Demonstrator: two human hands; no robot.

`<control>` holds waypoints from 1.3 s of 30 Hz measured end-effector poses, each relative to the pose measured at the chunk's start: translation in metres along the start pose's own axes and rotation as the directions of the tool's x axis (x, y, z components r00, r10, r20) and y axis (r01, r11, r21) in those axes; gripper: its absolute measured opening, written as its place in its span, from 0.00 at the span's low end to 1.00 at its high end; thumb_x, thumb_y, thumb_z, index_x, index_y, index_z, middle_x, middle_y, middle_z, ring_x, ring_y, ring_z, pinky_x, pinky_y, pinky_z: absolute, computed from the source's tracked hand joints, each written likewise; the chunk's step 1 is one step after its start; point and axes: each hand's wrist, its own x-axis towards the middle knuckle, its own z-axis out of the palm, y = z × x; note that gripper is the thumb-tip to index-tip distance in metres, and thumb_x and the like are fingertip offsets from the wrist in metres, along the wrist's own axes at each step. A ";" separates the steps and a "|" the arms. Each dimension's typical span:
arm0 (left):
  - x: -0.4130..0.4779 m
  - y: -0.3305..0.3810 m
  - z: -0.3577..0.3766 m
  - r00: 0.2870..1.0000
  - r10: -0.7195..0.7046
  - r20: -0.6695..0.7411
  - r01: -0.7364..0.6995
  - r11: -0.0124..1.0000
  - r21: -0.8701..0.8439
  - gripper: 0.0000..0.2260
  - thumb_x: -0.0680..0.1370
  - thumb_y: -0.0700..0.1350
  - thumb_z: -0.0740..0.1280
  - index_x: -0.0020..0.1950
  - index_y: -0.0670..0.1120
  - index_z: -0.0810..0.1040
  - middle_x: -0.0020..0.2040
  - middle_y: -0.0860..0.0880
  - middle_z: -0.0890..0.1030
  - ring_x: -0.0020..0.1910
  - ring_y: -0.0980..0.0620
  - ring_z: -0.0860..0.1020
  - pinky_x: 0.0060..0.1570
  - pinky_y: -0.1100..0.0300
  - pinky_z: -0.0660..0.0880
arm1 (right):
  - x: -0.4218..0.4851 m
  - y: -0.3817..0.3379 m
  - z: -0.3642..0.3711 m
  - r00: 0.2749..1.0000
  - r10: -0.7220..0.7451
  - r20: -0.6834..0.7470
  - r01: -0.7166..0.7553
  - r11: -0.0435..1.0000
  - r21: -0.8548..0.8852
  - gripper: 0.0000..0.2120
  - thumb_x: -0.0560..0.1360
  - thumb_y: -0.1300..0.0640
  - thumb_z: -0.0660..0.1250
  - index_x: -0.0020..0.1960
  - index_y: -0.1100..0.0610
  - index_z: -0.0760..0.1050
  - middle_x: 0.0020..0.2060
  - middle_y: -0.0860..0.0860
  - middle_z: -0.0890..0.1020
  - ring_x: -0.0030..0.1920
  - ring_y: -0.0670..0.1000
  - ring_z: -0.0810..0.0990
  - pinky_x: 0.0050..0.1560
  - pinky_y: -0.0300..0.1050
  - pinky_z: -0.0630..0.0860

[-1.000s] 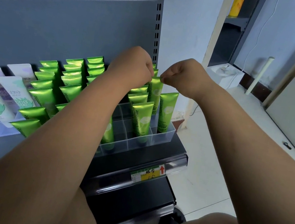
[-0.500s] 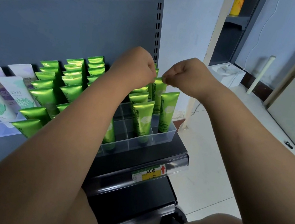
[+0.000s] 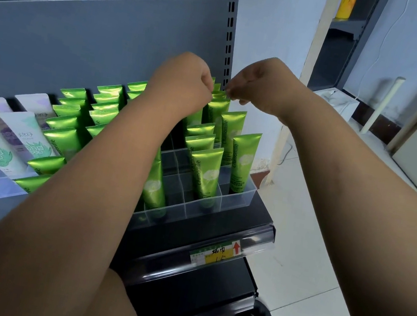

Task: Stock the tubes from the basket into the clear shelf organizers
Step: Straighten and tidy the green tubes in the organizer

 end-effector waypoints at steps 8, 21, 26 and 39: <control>0.011 -0.002 0.011 0.999 -0.032 -0.013 0.033 0.996 0.081 0.08 0.74 0.41 0.71 0.42 0.54 0.85 0.46 0.53 0.84 0.47 0.47 0.82 0.51 0.48 0.82 | 0.016 0.002 0.012 1.000 0.006 0.025 -0.002 0.990 -0.142 0.16 0.71 0.56 0.71 0.53 0.67 0.82 0.52 0.66 0.83 0.55 0.66 0.81 0.57 0.63 0.80; 0.013 0.008 0.016 1.000 -0.010 0.018 0.008 0.993 0.116 0.07 0.74 0.40 0.70 0.43 0.52 0.86 0.45 0.52 0.83 0.47 0.46 0.81 0.51 0.46 0.82 | 0.015 0.015 0.008 1.000 -0.019 0.008 0.020 0.991 -0.130 0.09 0.74 0.56 0.73 0.51 0.59 0.86 0.48 0.57 0.86 0.52 0.57 0.84 0.56 0.52 0.81; 0.014 0.007 0.016 0.999 -0.024 0.038 0.021 0.996 0.084 0.06 0.75 0.41 0.71 0.45 0.51 0.87 0.45 0.53 0.83 0.49 0.48 0.82 0.52 0.48 0.81 | 0.014 0.013 0.009 0.999 -0.034 0.006 0.035 0.990 -0.136 0.11 0.74 0.54 0.73 0.51 0.60 0.86 0.47 0.58 0.86 0.51 0.57 0.84 0.57 0.55 0.80; 0.039 0.004 -0.007 0.998 -0.028 0.049 0.023 0.995 0.093 0.04 0.75 0.42 0.74 0.49 0.45 0.87 0.47 0.47 0.84 0.50 0.45 0.82 0.51 0.54 0.80 | 0.037 0.026 0.020 0.997 0.010 -0.075 -0.007 0.999 0.050 0.12 0.71 0.55 0.73 0.49 0.64 0.84 0.44 0.63 0.84 0.38 0.54 0.79 0.46 0.51 0.81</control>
